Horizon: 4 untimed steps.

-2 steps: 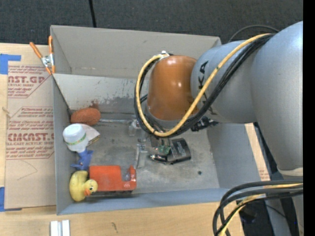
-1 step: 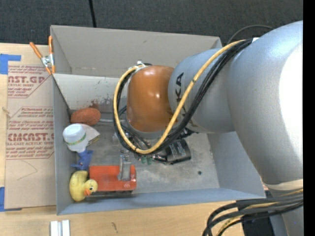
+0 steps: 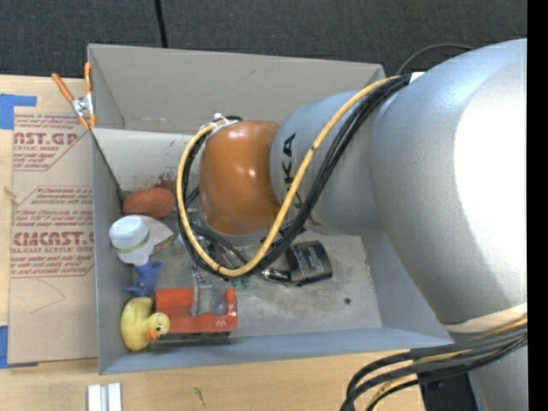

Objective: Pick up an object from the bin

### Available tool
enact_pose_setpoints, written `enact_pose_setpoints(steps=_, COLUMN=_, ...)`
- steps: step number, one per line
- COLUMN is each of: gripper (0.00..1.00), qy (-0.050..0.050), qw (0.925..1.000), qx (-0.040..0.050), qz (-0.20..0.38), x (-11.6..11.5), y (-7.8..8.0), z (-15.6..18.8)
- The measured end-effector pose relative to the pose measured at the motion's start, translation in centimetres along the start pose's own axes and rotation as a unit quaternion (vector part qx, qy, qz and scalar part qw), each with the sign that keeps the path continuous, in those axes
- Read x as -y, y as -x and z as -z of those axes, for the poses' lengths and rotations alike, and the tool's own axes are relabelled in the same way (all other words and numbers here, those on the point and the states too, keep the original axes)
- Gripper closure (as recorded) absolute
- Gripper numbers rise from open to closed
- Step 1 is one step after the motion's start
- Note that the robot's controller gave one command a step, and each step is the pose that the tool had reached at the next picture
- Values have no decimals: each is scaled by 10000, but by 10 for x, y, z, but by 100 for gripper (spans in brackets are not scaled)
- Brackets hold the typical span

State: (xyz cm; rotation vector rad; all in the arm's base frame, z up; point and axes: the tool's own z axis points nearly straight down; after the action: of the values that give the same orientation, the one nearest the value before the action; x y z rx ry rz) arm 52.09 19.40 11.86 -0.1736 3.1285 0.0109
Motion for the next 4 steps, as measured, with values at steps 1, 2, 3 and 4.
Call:
enact_pose_setpoints(steps=1, gripper=0, qy=-33, qw=10000, qx=-75, qz=-10, x=13, y=-16, z=-12)
enact_pose_setpoints(steps=2, gripper=0, qy=-28, qw=9996, qx=-27, qz=288, x=18, y=-21, z=-9)
enact_pose_setpoints(steps=3, gripper=0, qy=-13, qw=9826, qx=-53, qz=1857, x=29, y=-26, z=-14)
enact_pose_setpoints(steps=4, gripper=0, qy=-12, qw=9914, qx=-30, qz=1307, x=80, y=-35, z=-29)
